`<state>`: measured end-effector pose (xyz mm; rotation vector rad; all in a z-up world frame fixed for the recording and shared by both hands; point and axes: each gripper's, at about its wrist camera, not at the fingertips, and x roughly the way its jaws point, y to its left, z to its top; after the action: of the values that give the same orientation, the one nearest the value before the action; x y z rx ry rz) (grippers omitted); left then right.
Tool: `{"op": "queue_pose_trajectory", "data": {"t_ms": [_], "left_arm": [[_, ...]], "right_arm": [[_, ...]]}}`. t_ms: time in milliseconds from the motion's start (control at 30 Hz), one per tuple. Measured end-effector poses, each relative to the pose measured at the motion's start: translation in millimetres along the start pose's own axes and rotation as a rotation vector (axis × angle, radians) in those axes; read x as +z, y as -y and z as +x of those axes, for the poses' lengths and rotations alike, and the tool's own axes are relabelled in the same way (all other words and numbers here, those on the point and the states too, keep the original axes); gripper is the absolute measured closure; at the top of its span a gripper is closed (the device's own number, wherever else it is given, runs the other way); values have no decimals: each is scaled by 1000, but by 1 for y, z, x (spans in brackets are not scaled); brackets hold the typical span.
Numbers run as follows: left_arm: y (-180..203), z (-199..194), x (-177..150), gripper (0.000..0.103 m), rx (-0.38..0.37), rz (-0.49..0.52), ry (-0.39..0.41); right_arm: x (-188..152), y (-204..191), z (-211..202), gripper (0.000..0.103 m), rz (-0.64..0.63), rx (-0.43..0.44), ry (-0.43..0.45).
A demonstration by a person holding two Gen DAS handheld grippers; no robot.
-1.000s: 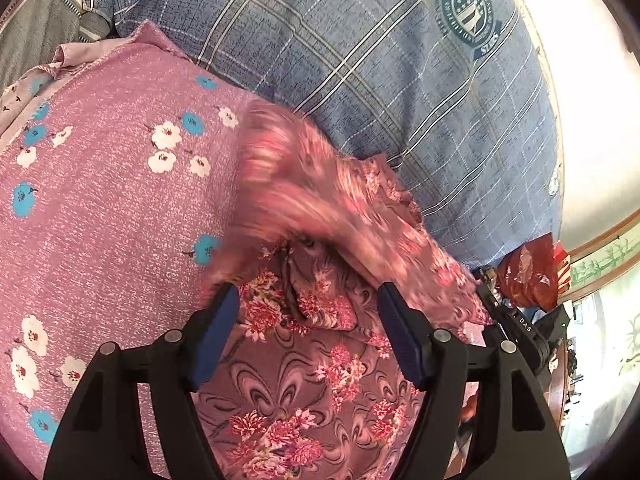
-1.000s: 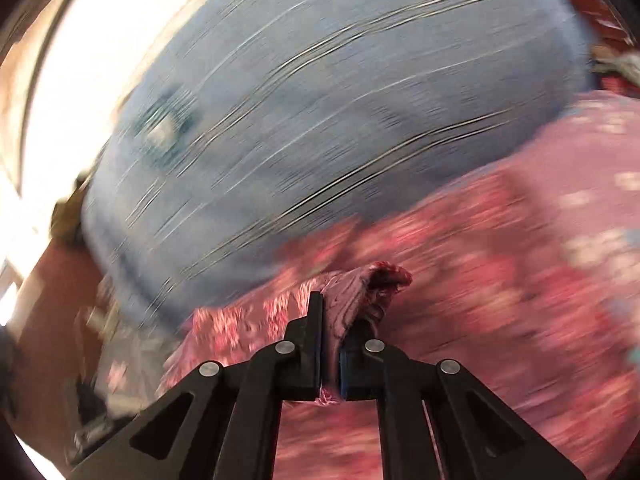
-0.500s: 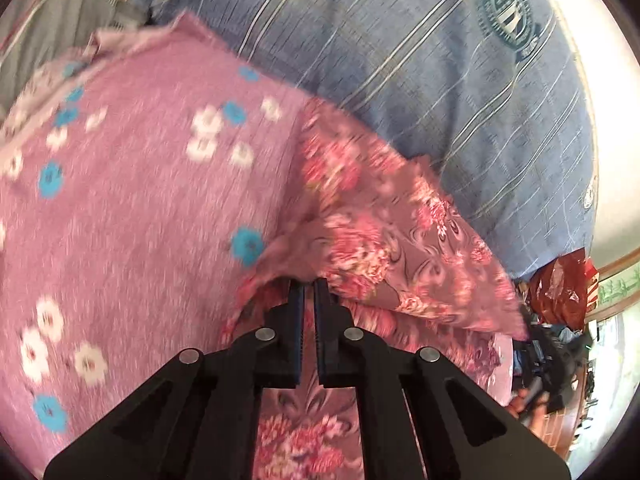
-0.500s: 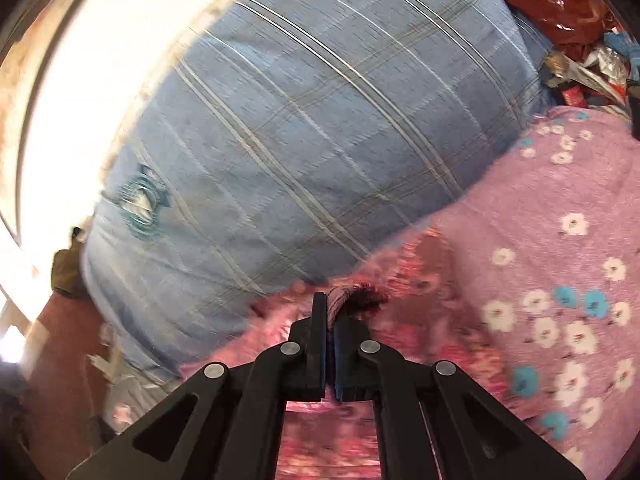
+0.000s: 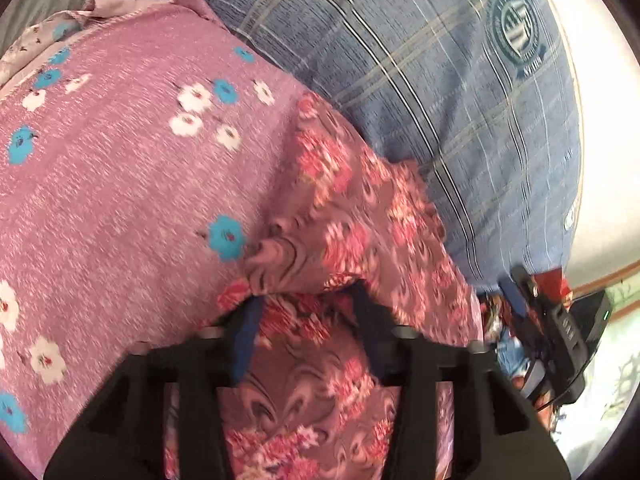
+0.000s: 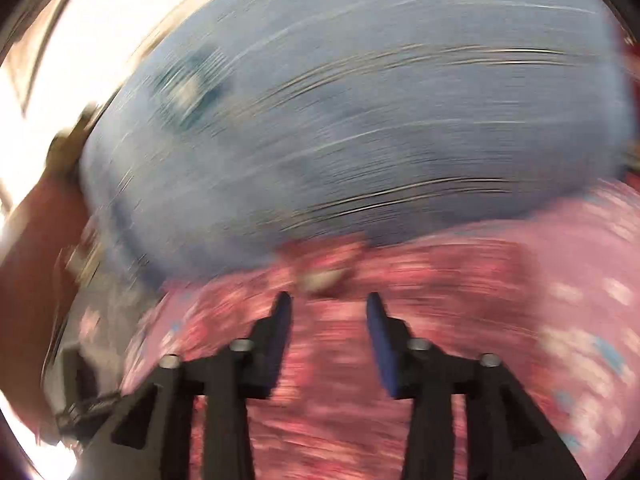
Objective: Fold small clothes
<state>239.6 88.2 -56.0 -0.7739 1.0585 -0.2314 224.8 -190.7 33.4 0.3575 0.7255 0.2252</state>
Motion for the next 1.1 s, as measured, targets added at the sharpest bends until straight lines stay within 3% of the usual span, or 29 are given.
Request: {"op": "queue_pose_trajectory", "data": {"t_ms": [33, 200, 367, 467, 533, 600, 667, 767, 933, 1033, 1100], "left_arm": [[-1, 2, 1, 100, 18, 5, -7], [0, 9, -2, 100, 55, 15, -33], [1, 10, -3, 100, 48, 22, -48], [-3, 10, -2, 100, 34, 6, -59], [-5, 9, -2, 100, 25, -6, -64], [-9, 2, -3, 100, 16, -16, -68], [-9, 2, -3, 100, 26, -8, -67], [-12, 0, -5, 100, 33, -6, -69], [-10, -7, -8, 99, 18, 11, -79], [5, -16, -17, 99, -11, 82, -88], [11, -21, -20, 91, -17, 119, -92]], "right_arm": [[4, -12, 15, 60, -28, 16, -20], [26, -79, 115, 57, -140, 113, -197], [24, -121, 190, 57, -286, 76, -335], [13, -125, 213, 53, -314, 82, -413], [7, -131, 218, 57, -324, 147, -467], [1, -148, 210, 101, -447, 191, -446], [-2, -164, 199, 101, -534, 187, -388], [8, -161, 203, 101, -480, 115, -315], [-6, -153, 224, 101, -490, 0, -373], [1, -148, 198, 94, -402, 41, -331], [5, -134, 165, 92, -298, 99, -302]]}}
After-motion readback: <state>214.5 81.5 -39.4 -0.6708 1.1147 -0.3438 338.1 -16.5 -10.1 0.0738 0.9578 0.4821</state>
